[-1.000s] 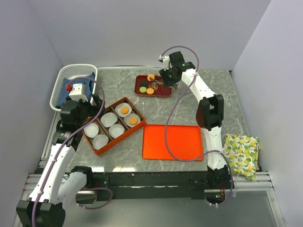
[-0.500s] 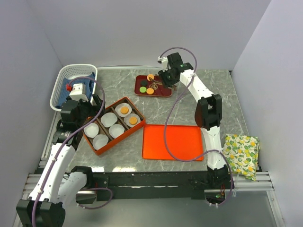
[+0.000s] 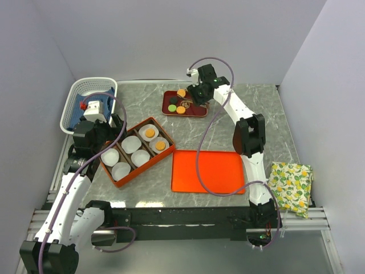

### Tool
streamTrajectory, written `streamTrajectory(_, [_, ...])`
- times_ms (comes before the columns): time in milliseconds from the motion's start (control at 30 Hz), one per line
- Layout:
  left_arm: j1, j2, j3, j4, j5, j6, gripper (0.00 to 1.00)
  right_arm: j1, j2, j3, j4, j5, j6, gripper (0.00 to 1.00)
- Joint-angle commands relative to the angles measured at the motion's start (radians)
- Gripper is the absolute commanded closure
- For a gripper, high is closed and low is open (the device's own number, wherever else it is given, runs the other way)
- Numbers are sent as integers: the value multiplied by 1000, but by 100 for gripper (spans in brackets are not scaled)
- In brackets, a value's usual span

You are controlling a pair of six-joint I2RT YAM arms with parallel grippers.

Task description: Pack the cookies

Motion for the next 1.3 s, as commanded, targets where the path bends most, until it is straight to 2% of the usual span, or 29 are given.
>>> streamTrajectory(0, [2,-2,12,22,-2,21,3,16,13,56,54,46,3,46])
streamTrajectory(533, [2,4,11,22,-5,22,4,33,38,68,84,93,-3,48])
streamTrajectory(800, [2,1,11,21,-7,22,4,41,23,57,90,97,-3,61])
streamTrajectory(933, [2,-1,11,22,-7,22,4,39,-9,12,114,100,-6,65])
streamTrajectory(1267, [2,-10,11,21,-7,21,4,36,-134,-137,156,52,6,66])
